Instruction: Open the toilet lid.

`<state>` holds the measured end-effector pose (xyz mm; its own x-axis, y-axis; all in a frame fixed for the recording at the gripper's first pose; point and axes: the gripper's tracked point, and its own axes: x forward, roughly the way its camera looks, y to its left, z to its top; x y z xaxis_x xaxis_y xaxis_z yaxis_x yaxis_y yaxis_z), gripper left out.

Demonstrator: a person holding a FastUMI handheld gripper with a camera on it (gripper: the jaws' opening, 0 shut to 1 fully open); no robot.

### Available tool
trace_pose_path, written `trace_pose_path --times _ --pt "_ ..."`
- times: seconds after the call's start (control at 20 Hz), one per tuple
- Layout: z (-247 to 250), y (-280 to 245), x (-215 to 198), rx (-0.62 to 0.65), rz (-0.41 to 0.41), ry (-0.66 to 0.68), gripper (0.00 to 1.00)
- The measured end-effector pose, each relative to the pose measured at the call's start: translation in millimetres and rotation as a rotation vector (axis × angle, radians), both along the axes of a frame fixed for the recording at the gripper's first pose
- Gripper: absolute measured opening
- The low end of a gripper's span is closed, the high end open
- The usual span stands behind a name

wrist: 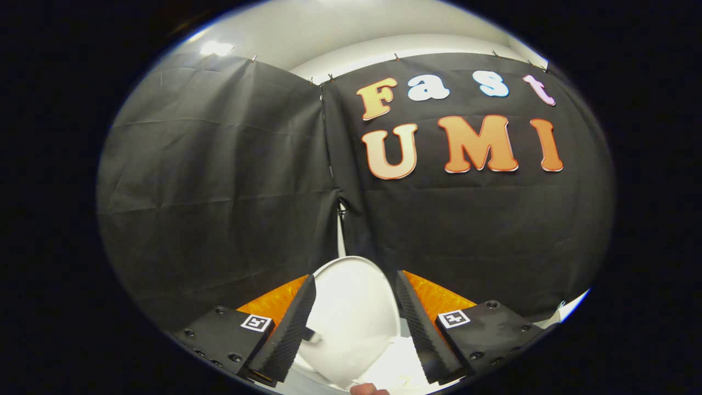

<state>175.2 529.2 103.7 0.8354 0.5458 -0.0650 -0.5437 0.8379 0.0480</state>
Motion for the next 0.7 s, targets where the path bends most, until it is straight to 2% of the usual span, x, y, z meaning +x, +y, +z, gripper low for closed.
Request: trace_pose_path --times 0.35,0.7 --pt "17 -109 3 -0.014 -0.100 -0.058 0.95" --pt "7 -216 -10 -0.010 -0.186 -0.059 0.95"
